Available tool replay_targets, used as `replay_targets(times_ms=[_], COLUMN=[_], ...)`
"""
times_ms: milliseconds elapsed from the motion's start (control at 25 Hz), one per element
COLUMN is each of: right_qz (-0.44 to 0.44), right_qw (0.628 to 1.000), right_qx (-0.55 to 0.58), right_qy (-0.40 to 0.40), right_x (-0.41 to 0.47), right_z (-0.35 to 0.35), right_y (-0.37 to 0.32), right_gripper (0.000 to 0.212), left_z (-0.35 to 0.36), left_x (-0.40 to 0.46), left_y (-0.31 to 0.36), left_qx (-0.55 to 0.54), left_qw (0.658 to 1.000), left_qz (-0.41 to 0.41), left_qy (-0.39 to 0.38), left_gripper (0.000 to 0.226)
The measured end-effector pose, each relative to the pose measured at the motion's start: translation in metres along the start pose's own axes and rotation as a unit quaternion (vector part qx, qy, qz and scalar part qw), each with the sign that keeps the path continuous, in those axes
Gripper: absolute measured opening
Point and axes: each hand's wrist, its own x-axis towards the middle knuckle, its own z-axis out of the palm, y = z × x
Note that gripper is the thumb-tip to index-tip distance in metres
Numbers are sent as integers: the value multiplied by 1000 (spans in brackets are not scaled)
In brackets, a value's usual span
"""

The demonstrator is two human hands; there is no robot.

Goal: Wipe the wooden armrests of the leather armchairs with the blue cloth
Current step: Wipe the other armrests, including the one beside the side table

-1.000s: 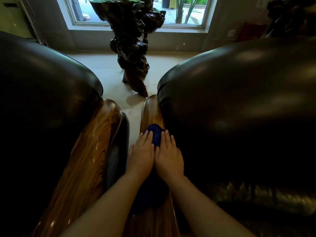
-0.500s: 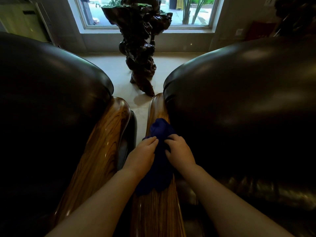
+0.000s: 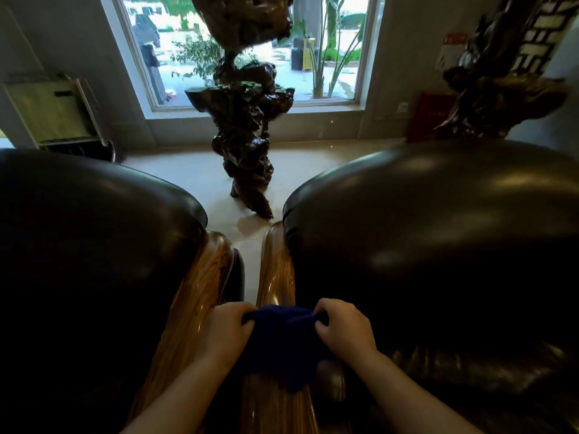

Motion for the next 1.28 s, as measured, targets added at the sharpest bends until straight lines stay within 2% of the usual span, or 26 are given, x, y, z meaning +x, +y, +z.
replay_targets(times_ms=[280,400,680,960,1120,1280], right_qz=[22,33,34,44,58,68], right_qw=[997,994,991,986,979,980], right_qx=[11,12,40,46,43,1], right_qy=[67,100,125,154,192,190], right_x=[-41,-72,-154,-262,-347,-421], right_z=[-164,-235,-365,-465,-523,-572], right_y=[-69,-91,-97,-24,56,137], right_gripper=[8,10,8,9,10,13], left_z=[-114,-153,-193,-141,-61,19], left_x=[-35,-59,-100,-153,-203,-254], left_y=[118,172,293,406,489,562], left_qx=[30,40,47,37,13,-1], left_qw=[995,991,978,965,962,961], left_qz=[75,116,201,260,271,273], left_qy=[54,48,29,5,-15,-53], left_gripper=[20,22,24,27,25,21])
